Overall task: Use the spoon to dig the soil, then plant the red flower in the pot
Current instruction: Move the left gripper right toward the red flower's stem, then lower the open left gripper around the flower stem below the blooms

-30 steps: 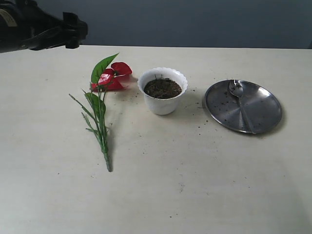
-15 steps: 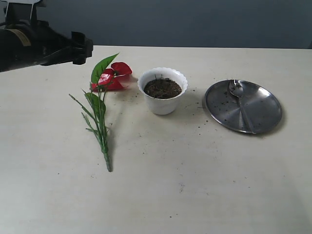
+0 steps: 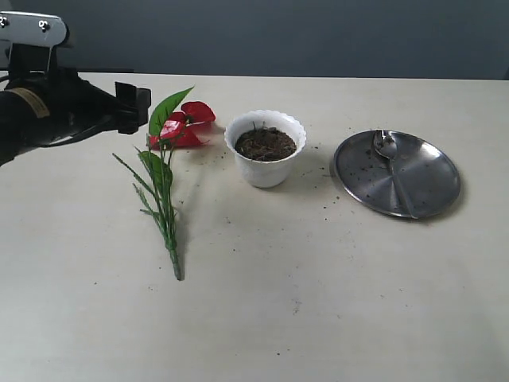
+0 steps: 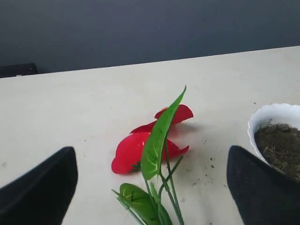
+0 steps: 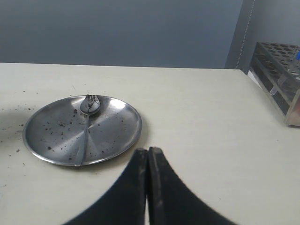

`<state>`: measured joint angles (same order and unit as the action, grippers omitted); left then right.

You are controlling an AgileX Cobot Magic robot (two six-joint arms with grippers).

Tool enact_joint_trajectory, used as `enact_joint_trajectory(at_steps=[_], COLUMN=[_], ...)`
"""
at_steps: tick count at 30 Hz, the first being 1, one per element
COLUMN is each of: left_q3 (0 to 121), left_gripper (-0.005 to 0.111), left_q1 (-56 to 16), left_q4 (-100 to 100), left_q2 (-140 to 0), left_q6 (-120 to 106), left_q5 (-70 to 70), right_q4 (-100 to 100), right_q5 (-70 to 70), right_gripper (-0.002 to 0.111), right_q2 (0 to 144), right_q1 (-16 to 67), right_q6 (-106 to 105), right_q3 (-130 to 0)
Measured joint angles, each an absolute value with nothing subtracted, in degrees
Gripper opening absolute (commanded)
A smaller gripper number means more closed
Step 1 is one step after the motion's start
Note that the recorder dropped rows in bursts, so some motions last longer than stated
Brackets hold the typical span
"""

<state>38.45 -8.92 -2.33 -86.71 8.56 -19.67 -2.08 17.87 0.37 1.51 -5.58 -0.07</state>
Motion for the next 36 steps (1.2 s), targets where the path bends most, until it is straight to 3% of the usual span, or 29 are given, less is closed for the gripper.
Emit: enact_joint_trajectory(at_steps=[13,23,36], left_q3=[36.54,47.56,55.80], left_gripper=[0.080,0.080,0.079], left_q1=[-14.42,-14.68,-14.68], left_q4=[0.78,2.29,-3.14], left_q2=[-86.79,-86.82,-91.32], left_q6=[14.48,14.73,16.50], left_q5=[-13.44,6.04,15.24], right_q4=[-2.08,-2.08,-2.08], right_q5=[17.87,17.87,17.87], right_gripper=[-0.001,-0.001,-0.001], right_q2=[0.37,0.37,0.37], right_q1=[1.51,1.51,1.51], right_q6=[-5.58,-5.58,-5.45], right_q3=[-0.07,-0.07,-0.07])
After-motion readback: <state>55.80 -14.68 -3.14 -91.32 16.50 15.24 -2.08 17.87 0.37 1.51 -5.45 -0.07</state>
